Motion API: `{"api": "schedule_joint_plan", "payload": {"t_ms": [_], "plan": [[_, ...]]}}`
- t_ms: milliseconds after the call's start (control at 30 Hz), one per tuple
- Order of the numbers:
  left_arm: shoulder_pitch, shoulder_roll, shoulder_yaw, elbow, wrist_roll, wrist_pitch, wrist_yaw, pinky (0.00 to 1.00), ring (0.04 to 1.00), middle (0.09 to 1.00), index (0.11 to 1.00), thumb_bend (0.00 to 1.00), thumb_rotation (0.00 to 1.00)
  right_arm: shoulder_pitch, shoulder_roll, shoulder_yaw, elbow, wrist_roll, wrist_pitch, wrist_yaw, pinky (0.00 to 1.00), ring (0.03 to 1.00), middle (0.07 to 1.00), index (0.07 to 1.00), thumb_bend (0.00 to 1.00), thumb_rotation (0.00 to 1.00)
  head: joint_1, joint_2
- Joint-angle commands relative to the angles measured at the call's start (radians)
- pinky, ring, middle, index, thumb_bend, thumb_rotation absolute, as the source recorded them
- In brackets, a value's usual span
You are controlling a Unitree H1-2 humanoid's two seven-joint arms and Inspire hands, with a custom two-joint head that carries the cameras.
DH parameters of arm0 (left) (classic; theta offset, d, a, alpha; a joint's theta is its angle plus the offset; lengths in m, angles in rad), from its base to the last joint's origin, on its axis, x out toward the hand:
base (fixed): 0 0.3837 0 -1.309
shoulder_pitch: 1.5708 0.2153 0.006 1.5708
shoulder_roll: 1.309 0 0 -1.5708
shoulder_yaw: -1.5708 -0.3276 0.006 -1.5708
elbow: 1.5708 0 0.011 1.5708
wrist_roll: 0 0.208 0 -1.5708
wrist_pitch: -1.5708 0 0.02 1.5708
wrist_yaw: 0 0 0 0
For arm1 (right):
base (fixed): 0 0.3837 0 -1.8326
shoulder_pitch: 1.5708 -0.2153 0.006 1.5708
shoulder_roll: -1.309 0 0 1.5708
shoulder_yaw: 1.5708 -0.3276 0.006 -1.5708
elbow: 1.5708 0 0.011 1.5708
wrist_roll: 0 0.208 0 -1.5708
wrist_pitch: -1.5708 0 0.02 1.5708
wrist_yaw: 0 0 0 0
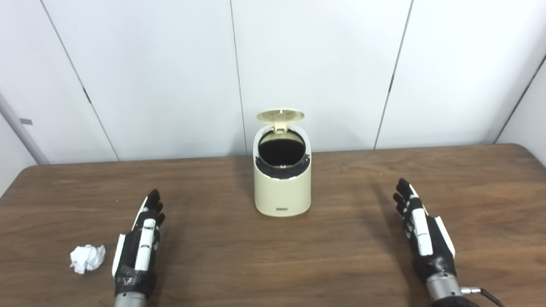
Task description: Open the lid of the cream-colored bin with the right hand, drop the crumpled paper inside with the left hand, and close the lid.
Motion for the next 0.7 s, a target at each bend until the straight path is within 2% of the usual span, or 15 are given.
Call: {"api": "schedule_joint_plan", "payload": {"t_ms": [0, 133, 300, 500, 667], "plan": [[0.047, -0.014, -0.005, 0.012, -0.013, 0.009, 0.001, 1.0, 1.0, 0.992, 0.972, 0.43, 0.8, -0.016, -0.01, -0.003, -0.025, 0.008, -0.042, -0.001, 1.0, 0.976, 0.978, 0.957, 0.55, 1.0, 0.011, 0.005], [0.052, -0.02, -0.016, 0.003, -0.001, 0.012, 0.002, 1.0, 1.0, 0.998, 0.976, 0.42, 0.8, -0.017, -0.024, -0.01, -0.015, 0.022, -0.042, 0.007, 1.0, 0.98, 0.978, 0.96, 0.55, 1.0, 0.066, 0.01], [0.054, -0.033, -0.034, -0.004, 0.028, 0.022, 0.02, 1.0, 1.0, 0.999, 0.976, 0.42, 0.8, -0.022, -0.053, -0.026, 0.024, 0.073, -0.065, 0.032, 1.0, 0.989, 0.987, 0.966, 0.54, 1.0, 0.181, 0.024], [0.052, -0.057, -0.046, -0.023, 0.074, 0.039, 0.055, 1.0, 0.984, 0.976, 0.962, 0.44, 0.78, -0.03, -0.087, -0.038, 0.059, 0.131, -0.071, 0.077, 1.0, 1.0, 1.0, 0.991, 0.52, 1.0, 0.247, 0.039], [0.051, -0.071, -0.053, -0.028, 0.102, 0.037, 0.071, 0.98, 0.968, 0.962, 0.95, 0.47, 0.76, -0.036, -0.093, -0.046, 0.056, 0.167, -0.057, 0.086, 1.0, 1.0, 1.0, 0.981, 0.52, 1.0, 0.297, 0.049]]}}
